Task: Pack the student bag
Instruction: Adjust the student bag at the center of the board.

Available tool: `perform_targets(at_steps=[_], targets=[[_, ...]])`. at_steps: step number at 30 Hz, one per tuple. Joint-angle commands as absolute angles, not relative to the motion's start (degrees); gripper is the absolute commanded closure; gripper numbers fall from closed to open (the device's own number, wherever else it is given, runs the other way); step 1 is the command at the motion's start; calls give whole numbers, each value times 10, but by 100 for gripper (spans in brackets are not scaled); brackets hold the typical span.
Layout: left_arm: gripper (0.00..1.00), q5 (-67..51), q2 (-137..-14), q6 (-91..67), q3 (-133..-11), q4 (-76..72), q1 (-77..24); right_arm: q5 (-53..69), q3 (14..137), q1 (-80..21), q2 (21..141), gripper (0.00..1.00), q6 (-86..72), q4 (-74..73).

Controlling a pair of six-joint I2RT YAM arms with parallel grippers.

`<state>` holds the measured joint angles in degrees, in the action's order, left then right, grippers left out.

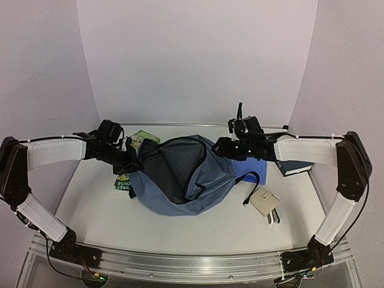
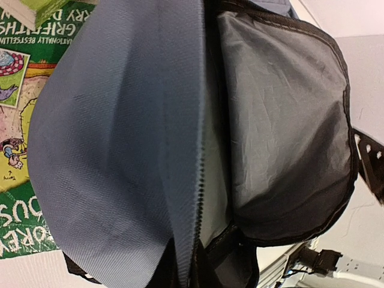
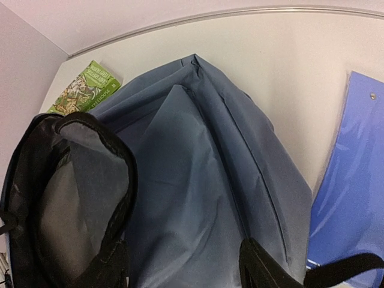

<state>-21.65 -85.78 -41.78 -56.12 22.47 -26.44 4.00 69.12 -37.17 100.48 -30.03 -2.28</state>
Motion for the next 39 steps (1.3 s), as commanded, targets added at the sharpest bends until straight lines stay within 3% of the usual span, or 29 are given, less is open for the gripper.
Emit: perform_targets(at_steps=[1,8,12,17,20,22,24,26,28,30,39], targets=[[98,-222,-824,-403,-589,206,-265,16,648,-381,927,32,-333,-51],[100,-223,-805,-387,-610,223,-265,-42,644,-490,853,8,-373,-75],[100,-220,-800,-382,-611,228,-265,-80,661,-541,882,6,-414,-75],[100,-223,-799,-379,-611,232,-265,-108,709,-570,973,11,-441,-76],[100,-221,-796,-377,-610,234,-265,-122,738,-573,1018,25,-452,-78],[100,-217,-793,-375,-610,238,-265,-140,747,-574,1030,41,-457,-81],[100,-209,-790,-373,-610,244,-265,-165,751,-574,1029,68,-457,-90],[100,-201,-786,-368,-610,253,-262,-186,751,-572,1015,85,-447,-99],[100,-196,-782,-361,-612,263,-256,-198,748,-564,998,95,-433,-109],[100,-198,-780,-354,-613,271,-246,-191,738,-539,981,100,-422,-117],[100,-234,-806,-337,-598,244,-194,-63,671,-423,995,100,-383,-100]])
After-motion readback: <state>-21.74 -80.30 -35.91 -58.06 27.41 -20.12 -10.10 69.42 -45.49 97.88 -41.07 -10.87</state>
